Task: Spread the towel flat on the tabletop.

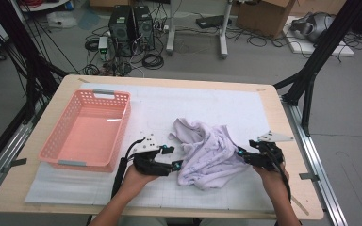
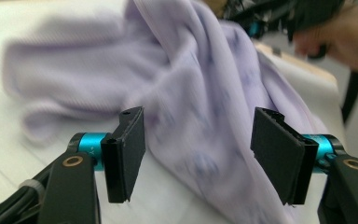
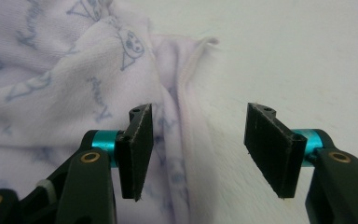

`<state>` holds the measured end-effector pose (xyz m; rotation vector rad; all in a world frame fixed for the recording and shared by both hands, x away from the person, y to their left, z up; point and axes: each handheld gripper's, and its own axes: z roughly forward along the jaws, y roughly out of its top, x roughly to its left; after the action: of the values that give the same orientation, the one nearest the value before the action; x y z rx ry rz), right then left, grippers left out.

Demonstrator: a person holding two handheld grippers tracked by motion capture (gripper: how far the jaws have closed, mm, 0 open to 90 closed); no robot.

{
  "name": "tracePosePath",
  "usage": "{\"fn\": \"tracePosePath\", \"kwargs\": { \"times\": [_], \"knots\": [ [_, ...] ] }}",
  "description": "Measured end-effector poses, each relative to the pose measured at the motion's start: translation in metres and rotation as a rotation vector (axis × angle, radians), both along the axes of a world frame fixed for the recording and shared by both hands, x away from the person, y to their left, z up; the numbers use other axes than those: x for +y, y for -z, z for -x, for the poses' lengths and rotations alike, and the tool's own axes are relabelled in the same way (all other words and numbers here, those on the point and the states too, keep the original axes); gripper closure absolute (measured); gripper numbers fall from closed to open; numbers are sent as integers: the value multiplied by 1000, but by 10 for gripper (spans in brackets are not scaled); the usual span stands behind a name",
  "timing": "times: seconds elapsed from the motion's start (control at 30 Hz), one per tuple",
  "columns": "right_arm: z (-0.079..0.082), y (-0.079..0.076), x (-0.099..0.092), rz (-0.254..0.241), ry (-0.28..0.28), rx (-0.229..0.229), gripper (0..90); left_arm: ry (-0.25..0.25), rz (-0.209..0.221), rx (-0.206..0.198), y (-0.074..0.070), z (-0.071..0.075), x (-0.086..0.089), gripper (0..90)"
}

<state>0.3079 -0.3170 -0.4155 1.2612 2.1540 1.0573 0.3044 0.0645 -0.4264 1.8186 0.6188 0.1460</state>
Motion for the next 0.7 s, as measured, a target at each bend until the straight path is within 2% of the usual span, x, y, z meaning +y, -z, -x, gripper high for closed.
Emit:
{"fn": "tracePosePath", "kwargs": {
  "times": [0.17, 0.27, 0.3, 0.37, 0.4, 0.43, 0.53, 0.57, 0.63, 0.7],
  "knots": [
    [-21, 14, 20, 36, -35, 51, 424, 32, -41, 8, -6, -21, -33, 368],
    [-25, 18, 23, 55, -53, 72, 587, 62, -71, 28, 0, -28, -56, 398],
    [-25, 18, 22, 46, -61, 86, 663, 76, -93, 32, 2, -28, -61, 451],
    [-23, 16, 19, 48, -73, 98, 773, 97, -150, 21, 7, -26, -67, 689],
    [-21, 15, 16, 52, -72, 90, 790, 109, -173, 12, 7, -25, -68, 784],
    [-18, 14, 13, 60, -62, 84, 798, 112, -187, 4, 7, -22, -66, 802],
    [-9, 12, 1, 81, -27, 53, 799, 114, -192, 6, 4, -16, -49, 818],
    [-7, 12, -5, 86, -9, 48, 800, 97, -179, 7, 3, -12, -41, 824],
    [-1, 12, -16, 60, 21, 64, 800, 80, -169, 7, 3, -6, -24, 832],
    [7, 12, -23, 47, 25, 68, 800, 56, -169, 4, 3, 1, -7, 834]
  ]
}}
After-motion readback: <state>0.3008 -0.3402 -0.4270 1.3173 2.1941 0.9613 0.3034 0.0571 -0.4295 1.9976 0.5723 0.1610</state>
